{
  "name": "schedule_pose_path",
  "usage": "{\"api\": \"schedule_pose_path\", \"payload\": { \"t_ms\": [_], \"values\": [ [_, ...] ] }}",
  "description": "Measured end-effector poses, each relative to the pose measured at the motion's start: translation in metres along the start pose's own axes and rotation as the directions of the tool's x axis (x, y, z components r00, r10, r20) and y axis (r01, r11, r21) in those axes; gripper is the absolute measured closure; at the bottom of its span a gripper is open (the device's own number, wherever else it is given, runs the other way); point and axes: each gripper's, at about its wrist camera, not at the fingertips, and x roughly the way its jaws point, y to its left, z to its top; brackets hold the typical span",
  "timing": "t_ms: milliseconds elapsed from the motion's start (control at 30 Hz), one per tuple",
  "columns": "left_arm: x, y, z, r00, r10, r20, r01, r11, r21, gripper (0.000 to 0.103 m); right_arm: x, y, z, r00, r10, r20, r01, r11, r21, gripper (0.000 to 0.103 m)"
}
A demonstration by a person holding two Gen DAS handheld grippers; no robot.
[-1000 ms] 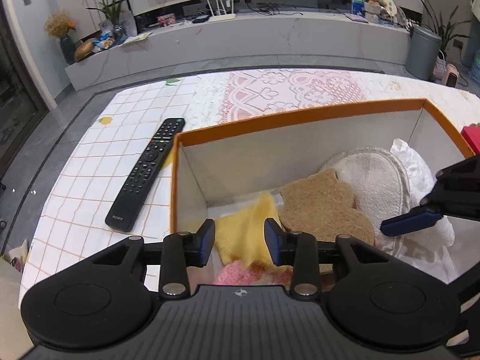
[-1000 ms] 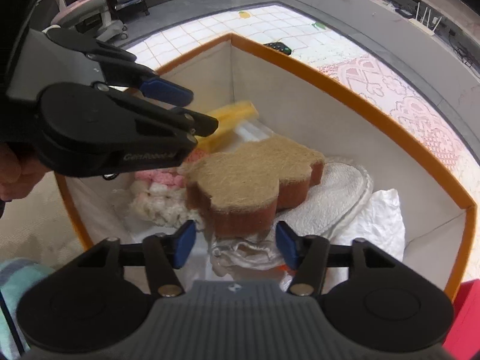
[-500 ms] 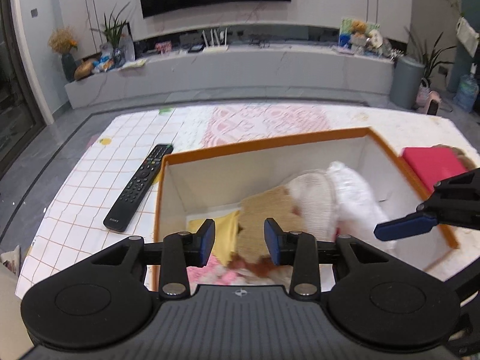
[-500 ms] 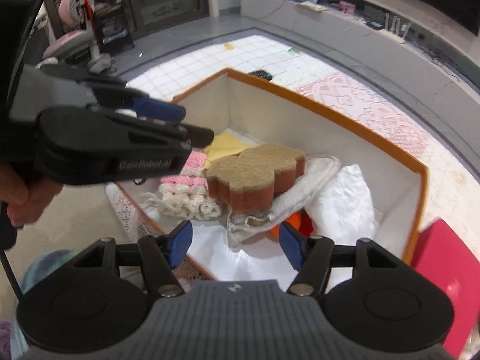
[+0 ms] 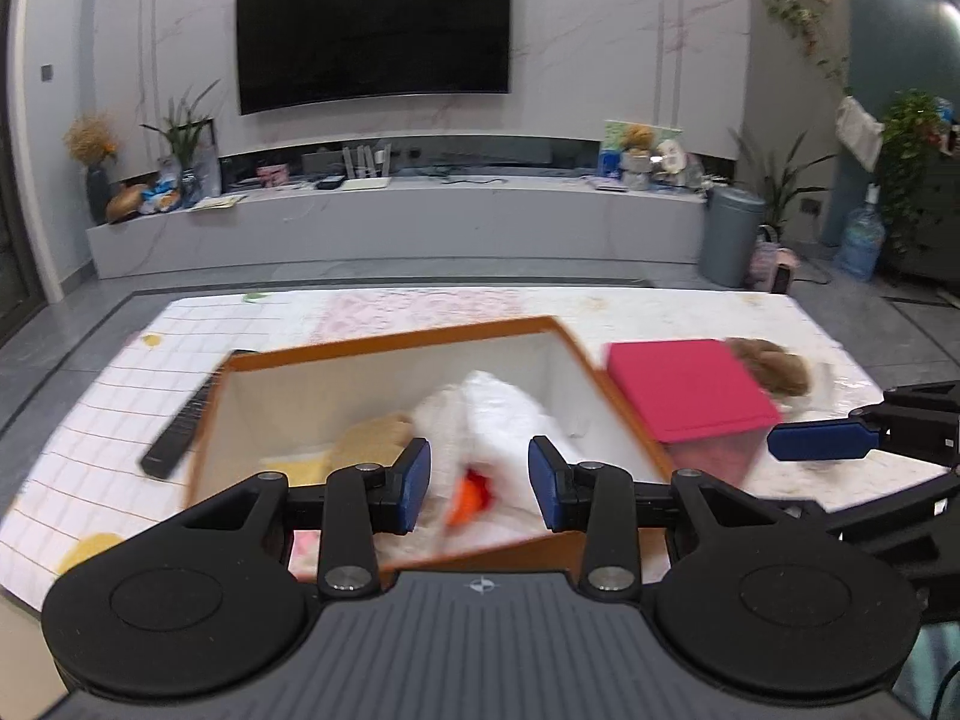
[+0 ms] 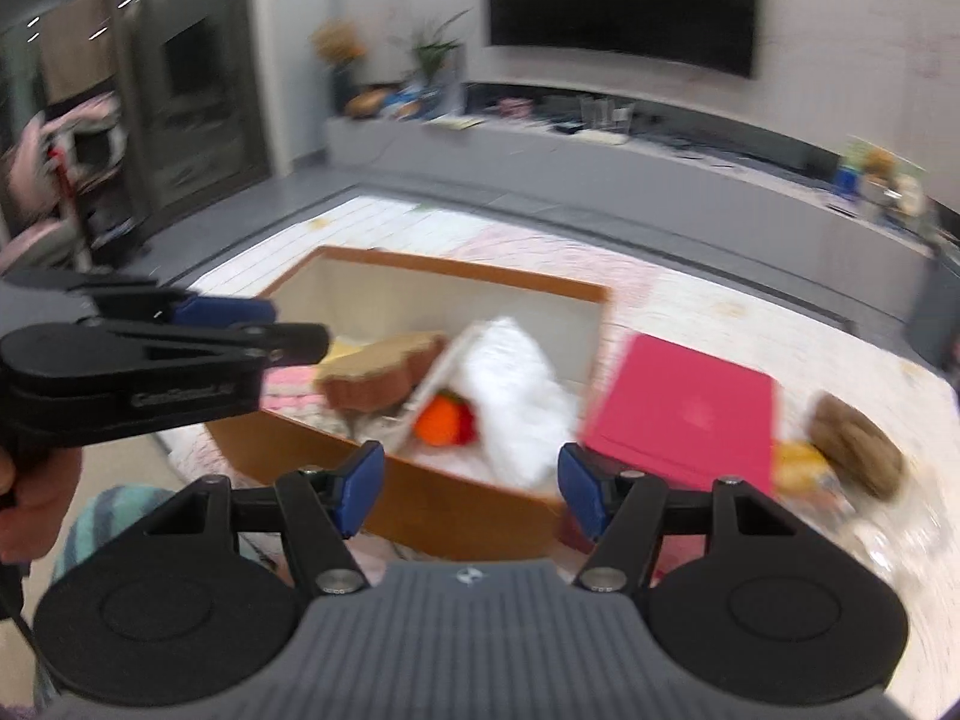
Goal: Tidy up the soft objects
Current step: 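Move both tools back toward the plastic-wrapped items on the table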
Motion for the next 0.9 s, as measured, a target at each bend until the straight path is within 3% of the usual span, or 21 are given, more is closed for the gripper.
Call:
{"api": "schedule_pose_path", "payload": {
  "t_ms": [233, 500, 900],
  "values": [
    [0.008, -0.061, -0.015, 0.994, -0.111, -0.026, 0.112, 0.993, 0.049, 0.060, -0.044, -0.044, -0.038, 0.989, -0.144, 0.022, 0.139, 0.979, 0.149, 0.039],
    [0.026, -0.126, -0.016, 0.975, -0.211, -0.071, 0.220, 0.963, 0.154, 0.060, -0.060, -0.099, -0.076, 0.964, -0.262, -0.040, 0.263, 0.922, 0.284, 0.037],
    [0.055, -0.212, -0.017, 0.939, -0.316, -0.137, 0.343, 0.895, 0.284, 0.060, -0.065, -0.188, -0.102, 0.920, -0.361, -0.155, 0.392, 0.866, 0.311, 0.037]
  ]
}}
